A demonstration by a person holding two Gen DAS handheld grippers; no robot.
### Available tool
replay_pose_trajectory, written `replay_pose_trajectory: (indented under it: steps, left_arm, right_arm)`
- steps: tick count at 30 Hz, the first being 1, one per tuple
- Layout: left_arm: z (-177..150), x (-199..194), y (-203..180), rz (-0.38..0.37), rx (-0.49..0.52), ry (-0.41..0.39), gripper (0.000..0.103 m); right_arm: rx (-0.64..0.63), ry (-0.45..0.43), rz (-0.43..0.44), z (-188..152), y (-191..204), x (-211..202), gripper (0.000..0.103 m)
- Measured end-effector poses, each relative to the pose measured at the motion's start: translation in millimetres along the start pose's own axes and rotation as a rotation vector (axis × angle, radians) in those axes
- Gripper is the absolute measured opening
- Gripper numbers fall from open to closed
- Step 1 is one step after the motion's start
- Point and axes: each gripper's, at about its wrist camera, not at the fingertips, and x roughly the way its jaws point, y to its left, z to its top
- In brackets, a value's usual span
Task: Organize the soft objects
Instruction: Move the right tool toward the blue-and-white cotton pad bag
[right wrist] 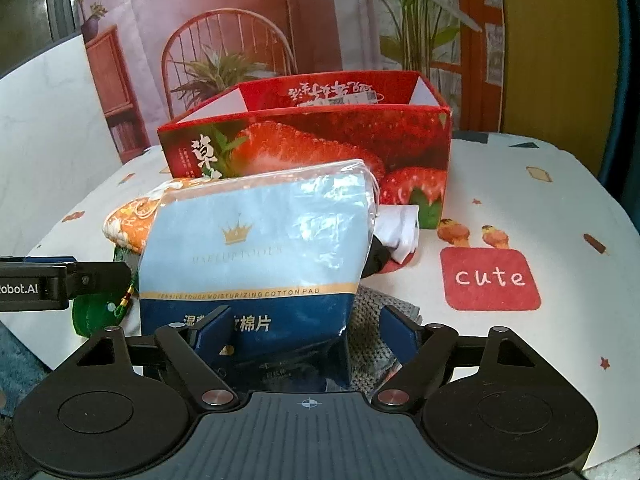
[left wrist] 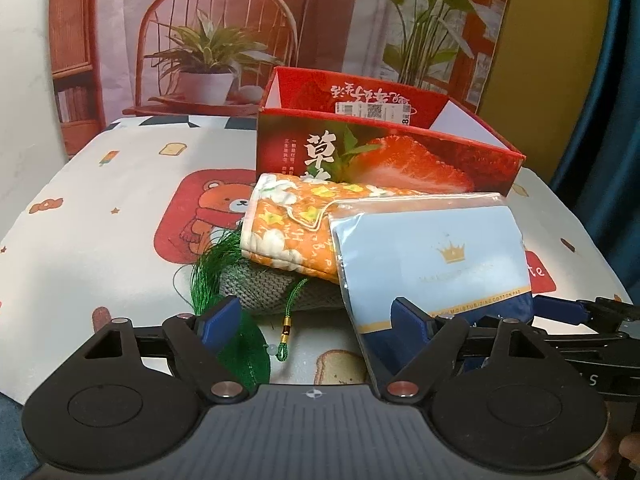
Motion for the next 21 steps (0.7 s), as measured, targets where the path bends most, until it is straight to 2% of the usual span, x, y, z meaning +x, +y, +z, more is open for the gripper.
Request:
replay_pose_trajectory:
  steps: [7,21]
  left_arm:
    - [0.1,4.6,4.4,-0.018,-0.024,0.032,0.08]
    - [-7.1,21.5,2.8,-0.131,-0.052,0.113,0.079]
  right_arm:
    - [-0.005,0.004,0.005,0.2,0.0,-0.9,0.076]
    - [-0.007,0.024,0.036,-2.9,-0.1,3.4,0.073]
